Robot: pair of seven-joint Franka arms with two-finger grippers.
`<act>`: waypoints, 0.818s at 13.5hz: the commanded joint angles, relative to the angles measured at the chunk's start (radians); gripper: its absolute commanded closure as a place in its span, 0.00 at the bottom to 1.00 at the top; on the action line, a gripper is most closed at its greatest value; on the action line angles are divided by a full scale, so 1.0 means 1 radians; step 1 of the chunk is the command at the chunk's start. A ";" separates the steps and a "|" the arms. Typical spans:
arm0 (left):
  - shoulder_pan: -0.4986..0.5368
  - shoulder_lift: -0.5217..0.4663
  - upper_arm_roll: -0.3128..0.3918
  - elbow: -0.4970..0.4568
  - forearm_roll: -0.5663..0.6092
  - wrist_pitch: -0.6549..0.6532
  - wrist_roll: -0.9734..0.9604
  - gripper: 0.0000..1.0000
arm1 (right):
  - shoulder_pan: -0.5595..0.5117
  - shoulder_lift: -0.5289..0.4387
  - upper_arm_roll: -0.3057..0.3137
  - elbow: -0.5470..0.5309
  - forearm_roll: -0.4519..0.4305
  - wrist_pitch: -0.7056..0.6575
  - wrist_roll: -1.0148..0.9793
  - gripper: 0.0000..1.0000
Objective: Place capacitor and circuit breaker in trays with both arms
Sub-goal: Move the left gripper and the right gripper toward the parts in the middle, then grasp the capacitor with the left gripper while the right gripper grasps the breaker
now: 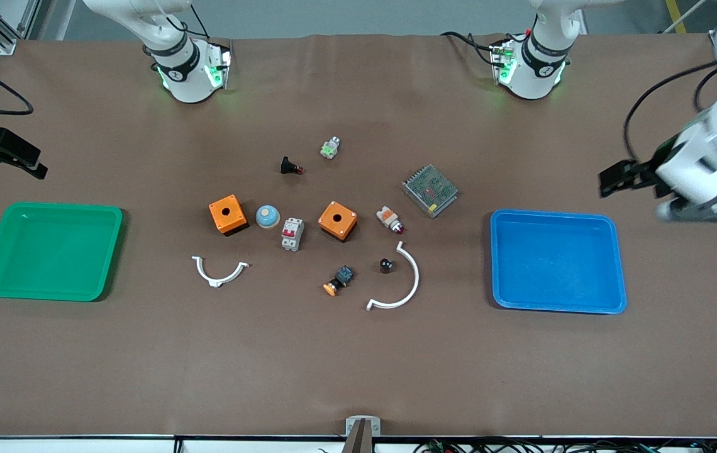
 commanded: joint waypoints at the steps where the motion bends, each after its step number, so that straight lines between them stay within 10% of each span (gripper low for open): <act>1: -0.098 0.083 -0.006 0.009 0.015 0.082 -0.123 0.00 | -0.009 0.021 0.011 0.024 -0.002 -0.011 0.008 0.00; 7: -0.273 0.297 -0.001 0.013 0.016 0.360 -0.367 0.01 | 0.102 0.062 0.018 -0.002 -0.002 -0.034 0.011 0.00; 11: -0.382 0.507 0.005 0.132 0.134 0.538 -0.518 0.21 | 0.227 0.089 0.018 -0.117 0.050 0.044 0.093 0.00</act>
